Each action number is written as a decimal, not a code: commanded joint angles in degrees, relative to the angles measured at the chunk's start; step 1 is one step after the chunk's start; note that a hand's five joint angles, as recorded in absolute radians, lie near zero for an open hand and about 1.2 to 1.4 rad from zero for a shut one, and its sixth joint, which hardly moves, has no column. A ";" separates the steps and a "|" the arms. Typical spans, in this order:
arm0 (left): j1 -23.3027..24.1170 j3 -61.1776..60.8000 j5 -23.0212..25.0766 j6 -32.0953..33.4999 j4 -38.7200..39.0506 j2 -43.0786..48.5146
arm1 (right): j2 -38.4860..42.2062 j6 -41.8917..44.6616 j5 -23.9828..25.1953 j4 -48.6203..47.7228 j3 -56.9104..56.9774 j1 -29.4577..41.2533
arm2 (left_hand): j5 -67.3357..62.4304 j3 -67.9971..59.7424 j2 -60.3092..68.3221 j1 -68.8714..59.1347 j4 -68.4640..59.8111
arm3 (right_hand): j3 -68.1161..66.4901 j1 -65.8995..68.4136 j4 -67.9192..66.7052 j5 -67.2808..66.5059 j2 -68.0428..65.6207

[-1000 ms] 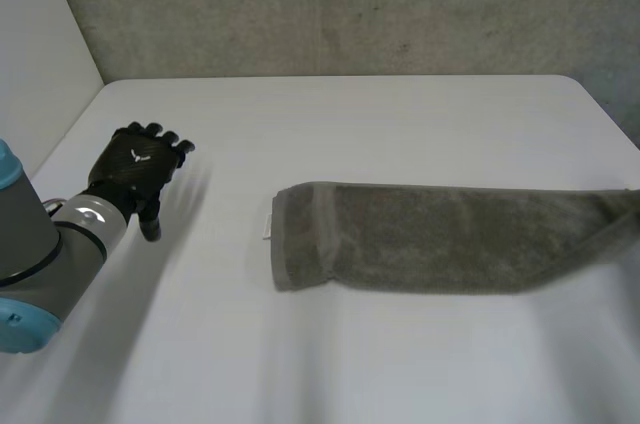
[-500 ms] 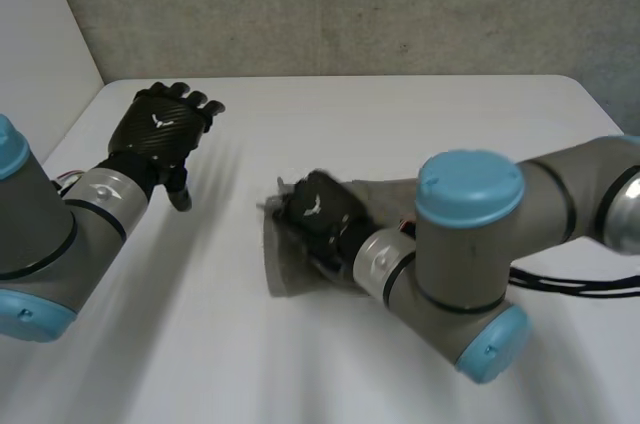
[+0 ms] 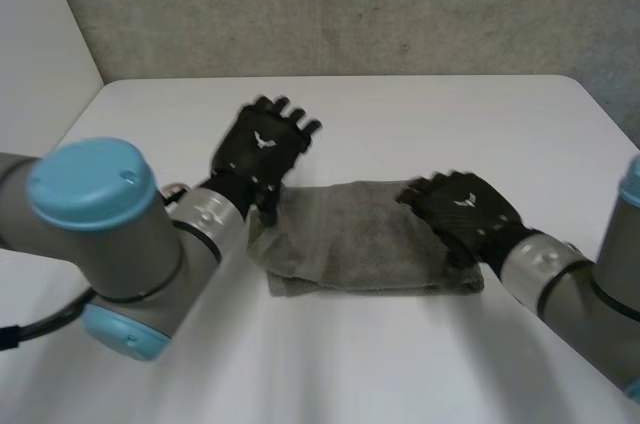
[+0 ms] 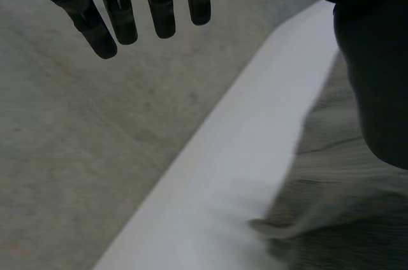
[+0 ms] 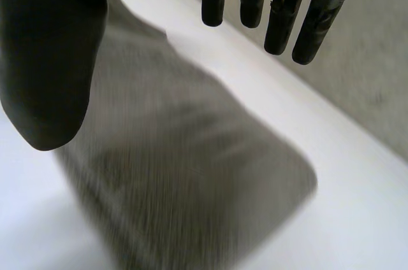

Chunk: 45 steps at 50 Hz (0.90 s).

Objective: Fold the towel.

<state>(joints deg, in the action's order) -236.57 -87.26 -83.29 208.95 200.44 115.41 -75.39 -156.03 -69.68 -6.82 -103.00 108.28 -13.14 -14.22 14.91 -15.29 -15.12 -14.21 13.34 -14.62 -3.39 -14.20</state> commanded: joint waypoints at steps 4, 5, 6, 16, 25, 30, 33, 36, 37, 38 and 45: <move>2.52 1.13 -3.55 0.05 0.39 8.52 | 3.32 6.18 -0.28 -2.67 -6.34 -7.91 | 11.24 2.32 -3.01 3.40 3.23 | -0.41 1.29 0.00 -1.23 -0.43; 2.52 1.13 -4.42 -0.03 0.39 9.12 | 4.80 6.61 -0.63 -3.02 -6.16 -7.99 | 11.24 2.32 -3.01 3.40 3.23 | -4.91 5.79 -4.50 -5.73 -4.93; 2.52 1.04 -4.95 -0.04 0.30 9.65 | 5.94 6.71 -0.80 -3.19 -5.81 -8.08 | 11.24 2.32 -3.01 3.40 3.23 | -16.61 17.49 -16.20 -17.43 -16.63; 2.78 -1.59 -5.30 -1.00 -0.14 8.70 | 6.75 5.48 -1.16 -3.63 -1.95 -7.91 | 11.24 2.32 -3.01 3.40 3.23 | -65.79 66.66 -65.38 -66.61 -65.80; 2.79 -1.95 -6.27 -6.18 -0.58 1.77 | 5.08 4.33 -4.32 -3.20 9.02 2.44 | 11.74 2.82 -3.51 3.90 3.73 | -65.79 66.66 -65.38 -66.61 -65.80; 1.38 -1.86 -9.87 -7.42 -1.63 -3.09 | 7.10 4.95 -3.97 -2.05 17.04 8.09 | 12.08 3.16 -3.85 4.24 4.07 | -65.79 66.66 -65.38 -66.61 -65.80; -1.61 -2.56 -13.21 -7.59 -1.98 -6.16 | 11.93 5.21 -3.09 -0.30 23.28 13.89 | 12.42 3.50 -4.19 4.58 4.41 | -65.79 66.66 -65.38 -66.61 -65.80; -4.58 -3.78 -15.23 -7.59 -1.90 -9.14 | 17.27 6.35 -2.22 2.06 29.05 18.44 | 13.09 4.17 -4.85 5.24 5.07 | -65.79 66.66 -65.38 -66.61 -65.80; -5.99 -4.49 -15.67 -7.59 -1.64 -10.28 | 19.64 7.05 -1.26 3.38 31.26 20.20 | 13.09 4.17 -4.86 5.25 5.08 | -65.79 66.66 -65.38 -66.61 -65.80; -6.00 -4.49 -15.68 -7.59 -1.63 -10.29 | 19.66 7.06 -1.25 3.40 31.28 20.22 | 13.09 4.17 -4.86 5.25 5.08 | -65.79 66.66 -65.38 -66.61 -65.80; -10.05 -6.51 -15.24 -8.30 -1.37 -12.14 | 29.76 8.90 2.53 6.47 37.16 24.70 | 13.09 4.17 -4.86 5.25 5.08 | -65.79 66.66 -65.38 -66.61 -65.80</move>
<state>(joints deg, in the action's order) -243.53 -92.09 -98.88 201.13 198.81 104.41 -53.89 -148.50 -69.94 -2.92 -70.35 129.41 -12.44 -13.74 14.60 -14.91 -15.12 -76.96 74.00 -76.93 -66.86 -76.04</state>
